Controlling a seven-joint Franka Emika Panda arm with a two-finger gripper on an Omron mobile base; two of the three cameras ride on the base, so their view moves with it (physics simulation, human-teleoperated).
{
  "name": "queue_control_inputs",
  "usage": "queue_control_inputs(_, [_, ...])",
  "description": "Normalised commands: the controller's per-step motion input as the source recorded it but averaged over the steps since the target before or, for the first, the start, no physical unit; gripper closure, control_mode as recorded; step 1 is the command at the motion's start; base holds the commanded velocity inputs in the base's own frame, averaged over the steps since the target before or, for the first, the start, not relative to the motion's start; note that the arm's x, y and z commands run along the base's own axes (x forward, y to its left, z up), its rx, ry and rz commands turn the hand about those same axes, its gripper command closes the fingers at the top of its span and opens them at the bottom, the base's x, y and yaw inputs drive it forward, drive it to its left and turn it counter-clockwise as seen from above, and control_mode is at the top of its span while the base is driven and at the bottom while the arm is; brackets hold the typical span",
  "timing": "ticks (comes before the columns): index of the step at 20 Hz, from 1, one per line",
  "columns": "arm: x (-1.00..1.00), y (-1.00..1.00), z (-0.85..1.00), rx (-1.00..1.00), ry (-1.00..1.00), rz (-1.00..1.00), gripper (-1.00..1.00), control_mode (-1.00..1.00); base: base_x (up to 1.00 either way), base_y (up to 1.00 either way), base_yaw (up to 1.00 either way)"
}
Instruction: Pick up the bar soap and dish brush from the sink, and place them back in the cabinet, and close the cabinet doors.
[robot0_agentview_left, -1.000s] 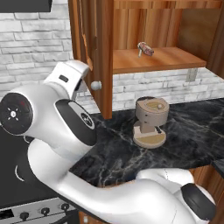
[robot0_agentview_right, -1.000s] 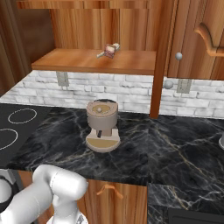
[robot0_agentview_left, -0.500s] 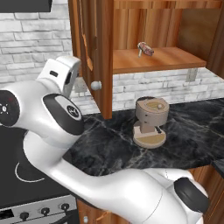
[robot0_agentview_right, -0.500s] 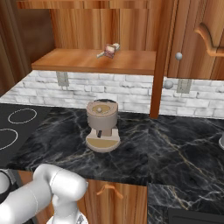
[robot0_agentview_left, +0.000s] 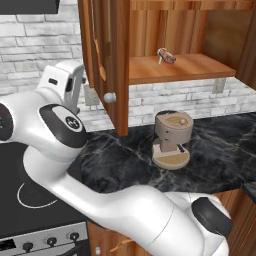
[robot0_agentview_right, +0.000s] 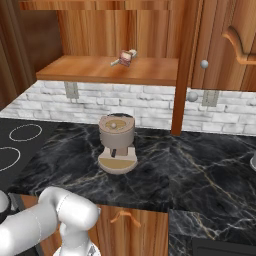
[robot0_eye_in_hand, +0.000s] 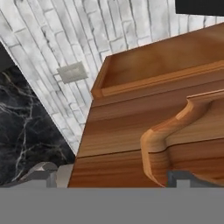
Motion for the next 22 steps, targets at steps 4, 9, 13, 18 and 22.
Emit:
queue_control_inputs(4, [0.12,0.0,0.0,-0.06,0.0,-0.04,-1.0,-1.0,0.0,0.0,0.0])
queue_control_inputs(9, [0.06,0.0,0.0,-0.03,0.0,-0.05,-1.0,-1.0,0.0,0.0,0.0])
queue_control_inputs(13, [0.0,-0.01,0.0,-0.01,0.0,-0.07,-1.0,-1.0,0.0,0.0,0.0])
queue_control_inputs(18, [0.0,-0.1,0.0,-0.02,0.0,-0.05,-1.0,-1.0,0.0,0.0,0.0])
queue_control_inputs(22, [0.0,-0.17,0.0,-0.02,0.0,-0.06,-1.0,-1.0,0.0,0.0,0.0])
